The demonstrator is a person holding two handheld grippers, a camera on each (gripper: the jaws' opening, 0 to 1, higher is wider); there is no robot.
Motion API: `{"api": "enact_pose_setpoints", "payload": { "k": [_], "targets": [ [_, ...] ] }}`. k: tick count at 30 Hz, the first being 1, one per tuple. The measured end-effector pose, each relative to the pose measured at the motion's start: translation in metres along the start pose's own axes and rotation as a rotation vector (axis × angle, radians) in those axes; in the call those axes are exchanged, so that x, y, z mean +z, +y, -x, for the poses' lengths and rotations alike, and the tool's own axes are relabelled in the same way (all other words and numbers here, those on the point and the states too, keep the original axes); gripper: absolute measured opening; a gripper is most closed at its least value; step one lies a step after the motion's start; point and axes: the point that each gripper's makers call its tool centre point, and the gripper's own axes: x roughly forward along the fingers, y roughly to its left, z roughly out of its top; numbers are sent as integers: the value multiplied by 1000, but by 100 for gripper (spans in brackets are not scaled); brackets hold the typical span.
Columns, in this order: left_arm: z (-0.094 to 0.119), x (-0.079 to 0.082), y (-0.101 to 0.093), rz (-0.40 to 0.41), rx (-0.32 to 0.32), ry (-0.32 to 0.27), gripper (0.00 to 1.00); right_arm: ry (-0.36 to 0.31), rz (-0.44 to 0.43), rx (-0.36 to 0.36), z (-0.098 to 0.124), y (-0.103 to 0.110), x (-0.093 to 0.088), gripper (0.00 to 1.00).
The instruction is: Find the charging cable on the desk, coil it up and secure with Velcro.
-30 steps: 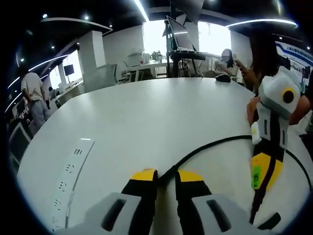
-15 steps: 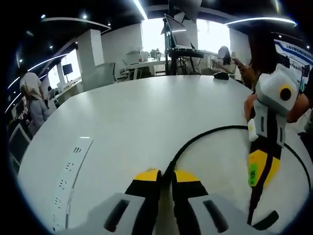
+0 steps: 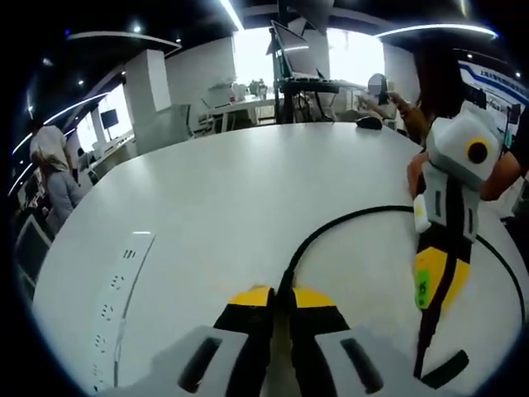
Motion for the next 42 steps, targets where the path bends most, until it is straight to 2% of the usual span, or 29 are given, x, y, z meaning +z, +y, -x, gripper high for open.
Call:
{"api": "enact_pose_setpoints", "payload": {
  "k": [20, 30, 42],
  "targets": [
    [10, -9, -1, -48, 26, 42, 7, 3, 13, -5, -1, 4, 0, 8],
    [19, -17, 1, -17, 63, 43, 6, 3, 16, -8, -1, 1, 0, 8],
    [32, -11, -4, -5, 101, 32, 6, 2, 16, -10, 1, 4, 0, 8]
  ]
}}
